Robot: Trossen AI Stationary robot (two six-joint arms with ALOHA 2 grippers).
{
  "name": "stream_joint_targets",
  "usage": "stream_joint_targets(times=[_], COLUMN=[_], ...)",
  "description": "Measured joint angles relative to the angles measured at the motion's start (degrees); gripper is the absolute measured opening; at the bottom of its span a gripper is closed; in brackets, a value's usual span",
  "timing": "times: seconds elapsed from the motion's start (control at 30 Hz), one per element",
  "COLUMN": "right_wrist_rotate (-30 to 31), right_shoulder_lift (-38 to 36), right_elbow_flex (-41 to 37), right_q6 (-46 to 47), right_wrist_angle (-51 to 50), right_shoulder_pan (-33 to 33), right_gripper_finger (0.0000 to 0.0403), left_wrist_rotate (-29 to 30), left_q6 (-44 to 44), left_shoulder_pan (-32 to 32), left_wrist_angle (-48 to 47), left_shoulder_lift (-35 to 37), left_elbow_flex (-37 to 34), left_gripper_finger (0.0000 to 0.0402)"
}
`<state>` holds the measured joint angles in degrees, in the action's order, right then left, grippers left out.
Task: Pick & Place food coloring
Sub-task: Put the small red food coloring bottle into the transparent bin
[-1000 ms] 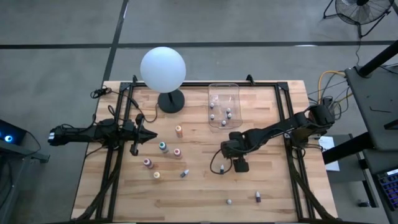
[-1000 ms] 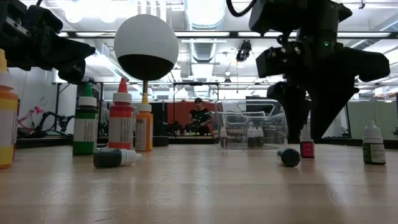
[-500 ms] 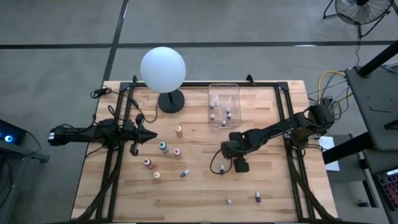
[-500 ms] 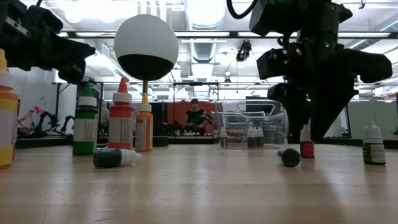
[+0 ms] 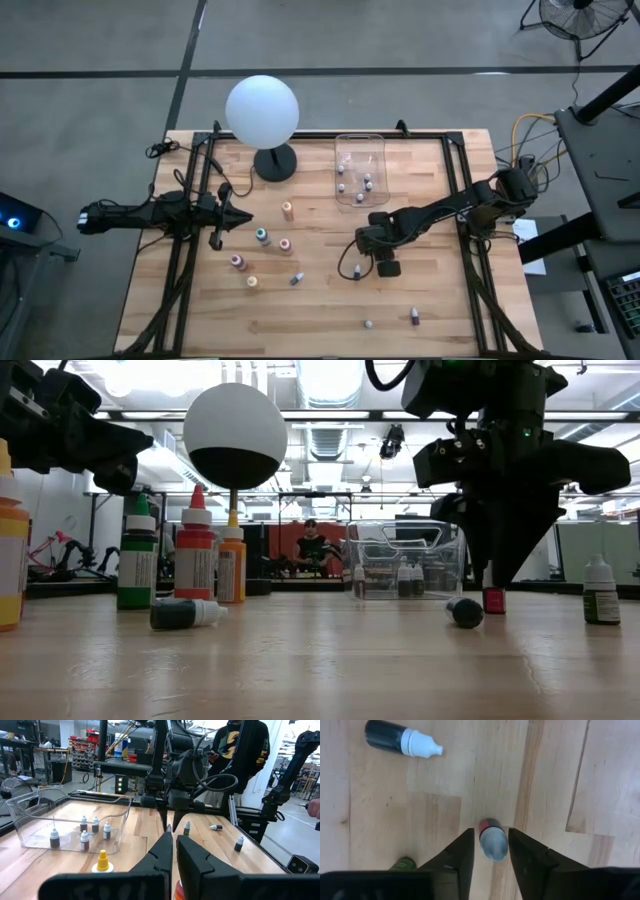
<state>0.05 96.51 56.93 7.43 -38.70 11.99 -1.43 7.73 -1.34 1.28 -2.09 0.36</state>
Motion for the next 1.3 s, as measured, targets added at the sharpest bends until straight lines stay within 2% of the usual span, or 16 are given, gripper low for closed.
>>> stream_joint_targets(times=[0.27,0.7,1.07,1.3], right_wrist_rotate=[0.0,0.1,0.1,0.1], right_shoulder_lift=[-0.3,-1.7,-3.1,-3.1], right_elbow_flex=[0.0,6.5,17.0,23.0], right_q6=[-0.4,-4.3,-9.8,-14.5], right_wrist_angle=[-0.2,-9.1,-18.7,-21.3], right_shoulder_pan=[0.0,-1.5,-11.5,-18.3], right_gripper_finger=[0.0053,0.0058,0.0058,0.0058], left_wrist_rotate=[0.0,0.0,0.0,0.0], left_q6=[0.0,0.0,0.0,0.0], left_shoulder_pan=[0.0,0.0,0.0,0.0], left_wrist_angle=[0.0,0.0,0.0,0.0], left_shoulder_lift=[0.0,0.0,0.0,0.0], left_elbow_flex=[0.0,0.0,0.0,0.0], left_gripper_finger=[0.0000,0.0000,0.0000,0.0000])
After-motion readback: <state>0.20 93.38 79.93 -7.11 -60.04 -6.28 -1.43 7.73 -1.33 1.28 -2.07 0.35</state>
